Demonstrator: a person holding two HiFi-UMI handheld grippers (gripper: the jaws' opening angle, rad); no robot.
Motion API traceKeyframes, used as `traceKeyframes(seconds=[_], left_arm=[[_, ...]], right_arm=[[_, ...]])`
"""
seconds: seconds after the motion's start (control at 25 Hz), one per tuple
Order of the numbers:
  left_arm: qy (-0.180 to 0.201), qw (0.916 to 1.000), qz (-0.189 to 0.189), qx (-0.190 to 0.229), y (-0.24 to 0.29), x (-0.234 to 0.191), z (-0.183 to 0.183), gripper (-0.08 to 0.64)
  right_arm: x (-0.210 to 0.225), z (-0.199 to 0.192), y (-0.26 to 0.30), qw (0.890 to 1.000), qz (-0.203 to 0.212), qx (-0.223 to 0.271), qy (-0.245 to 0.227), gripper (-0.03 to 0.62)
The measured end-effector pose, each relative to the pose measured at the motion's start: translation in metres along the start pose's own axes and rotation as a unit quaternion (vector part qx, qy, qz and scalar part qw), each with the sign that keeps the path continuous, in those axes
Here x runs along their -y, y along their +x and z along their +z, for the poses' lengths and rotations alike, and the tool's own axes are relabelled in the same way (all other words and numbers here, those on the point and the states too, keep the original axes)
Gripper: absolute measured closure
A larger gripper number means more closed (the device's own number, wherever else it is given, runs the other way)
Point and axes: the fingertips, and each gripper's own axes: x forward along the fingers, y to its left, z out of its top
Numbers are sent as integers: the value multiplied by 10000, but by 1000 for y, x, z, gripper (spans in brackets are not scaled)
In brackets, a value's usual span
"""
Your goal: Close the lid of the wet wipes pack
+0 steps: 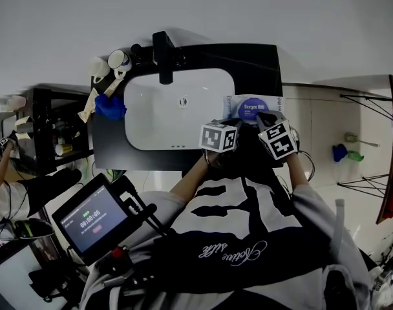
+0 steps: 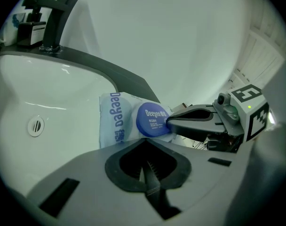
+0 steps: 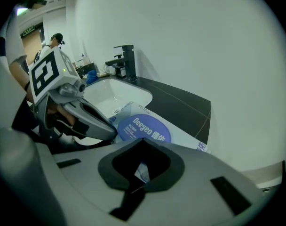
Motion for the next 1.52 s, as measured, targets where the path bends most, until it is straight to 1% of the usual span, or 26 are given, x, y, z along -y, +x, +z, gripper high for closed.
traceKeyframes(seconds=[0.04,0.12,0.2,0.28,0.4,0.48,0.56,0.64,0.8,0.92,1.0,1.08,1.2,1.28,1.4,1.52], left_arm=[[3,10000,-1,27,-3,-1,0,561],[-8,10000,0,56,-5,-6,-3,561],[100,9999,41,-34,-6,-6,-8,561],[309,9993,87,-182,-6,-3,-11,561],[490,9985,88,-214,-9,-3,-12,561],[522,9985,92,-139,-14,-7,-11,561],[569,9983,115,-45,-20,-11,-8,561],[609,9980,123,81,-27,-14,-1,561],[687,9965,84,460,-45,-20,14,561],[862,9938,29,697,-60,-24,21,561],[984,9921,-75,775,-71,-22,24,561],[1115,9906,-245,760,-83,-13,23,561],[1360,9874,-513,617,-93,-1,11,561],[1473,9858,-671,455,-100,4,-1,561],[1525,9840,-905,177,-113,22,-15,561],[1658,9801,-1091,54,-120,43,-23,561]], right_arm=[[-2,0,1,10000,-84,-14,-2,594],[-5,0,5,9997,-195,47,162,594],[-3,0,6,9984,-273,133,469,594],[2,-2,4,9960,-330,216,798,594],[3,-4,0,9892,-343,497,1335,594],[-2,-2,-2,9836,-291,706,1637,594],[-7,0,-4,9794,-264,845,1816,594],[-11,1,-7,9766,-288,962,1903,594],[-22,3,-12,9695,-418,1281,2049,594],[-35,3,-16,9581,-541,1596,2317,594],[-45,4,-23,9476,-649,1788,2568,594],[-57,4,-36,9352,-783,1936,2861,594],[-76,-6,-49,9159,-1001,2123,3255,594],[-92,-14,-56,9055,-1168,2180,3449,594],[-113,-20,-82,8942,-1440,2178,3635,594],[-126,-24,-105,8864,-1589,2229,3733,594]])
